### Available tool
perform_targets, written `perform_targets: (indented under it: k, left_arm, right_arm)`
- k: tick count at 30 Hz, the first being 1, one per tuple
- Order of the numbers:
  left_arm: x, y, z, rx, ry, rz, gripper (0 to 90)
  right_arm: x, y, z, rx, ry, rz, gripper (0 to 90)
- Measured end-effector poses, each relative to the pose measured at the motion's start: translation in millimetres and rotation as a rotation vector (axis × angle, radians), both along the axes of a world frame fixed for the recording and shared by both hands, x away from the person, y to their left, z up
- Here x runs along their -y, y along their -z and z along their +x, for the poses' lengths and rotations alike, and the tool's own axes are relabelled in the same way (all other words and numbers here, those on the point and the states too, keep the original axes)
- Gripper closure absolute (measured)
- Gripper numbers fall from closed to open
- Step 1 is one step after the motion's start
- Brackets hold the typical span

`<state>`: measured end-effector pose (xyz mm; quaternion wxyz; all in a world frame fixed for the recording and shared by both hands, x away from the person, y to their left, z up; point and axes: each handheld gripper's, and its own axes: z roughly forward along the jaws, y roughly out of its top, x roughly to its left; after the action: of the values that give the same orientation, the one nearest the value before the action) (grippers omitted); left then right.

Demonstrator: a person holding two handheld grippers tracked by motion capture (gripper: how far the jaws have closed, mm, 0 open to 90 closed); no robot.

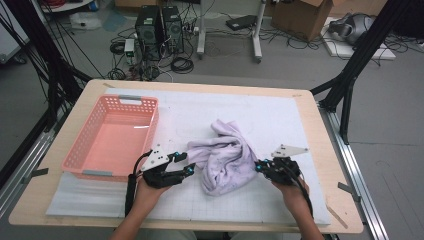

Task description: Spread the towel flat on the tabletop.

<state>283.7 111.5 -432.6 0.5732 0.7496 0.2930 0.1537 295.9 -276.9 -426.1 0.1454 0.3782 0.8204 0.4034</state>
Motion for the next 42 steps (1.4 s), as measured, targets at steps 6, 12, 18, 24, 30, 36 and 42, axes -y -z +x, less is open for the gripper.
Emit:
perform_targets:
  k: [6,12,18,24,30,36,42]
  left_arm:
    - [8.5,-4.7,5.9,-0.01,0.019,0.003,50.4]
    - [27.1,-17.1,24.4,-0.013,0.015,0.022,41.2]
    - [43.8,-11.6,50.6,-0.056,-0.023,0.127,33.5]
    - [52.7,7.4,63.1,-0.152,-0.029,0.214,32.4]
    - [57.0,14.8,63.7,-0.166,-0.021,0.302,58.4]
    - [43.7,6.9,61.9,-0.143,-0.064,0.339,79.7]
    - [21.9,-0.8,63.1,-0.12,-0.16,0.299,79.9]
  right_arm:
    - [52.9,0.3,-30.0,-0.022,0.153,-0.054,84.1]
    - [77.9,-3.3,-39.8,-0.006,0.224,0.005,68.0]
    - [63.2,-6.5,-16.1,0.062,0.246,0.026,47.6]
    - [34.6,6.6,21.7,0.013,0.219,-0.032,44.6]
    - [30.0,16.7,27.8,-0.04,0.184,-0.095,79.1]
    - [44.3,12.7,0.3,-0.063,0.14,-0.123,86.5]
    - [68.7,9.2,-52.2,-0.07,0.131,-0.133,86.5]
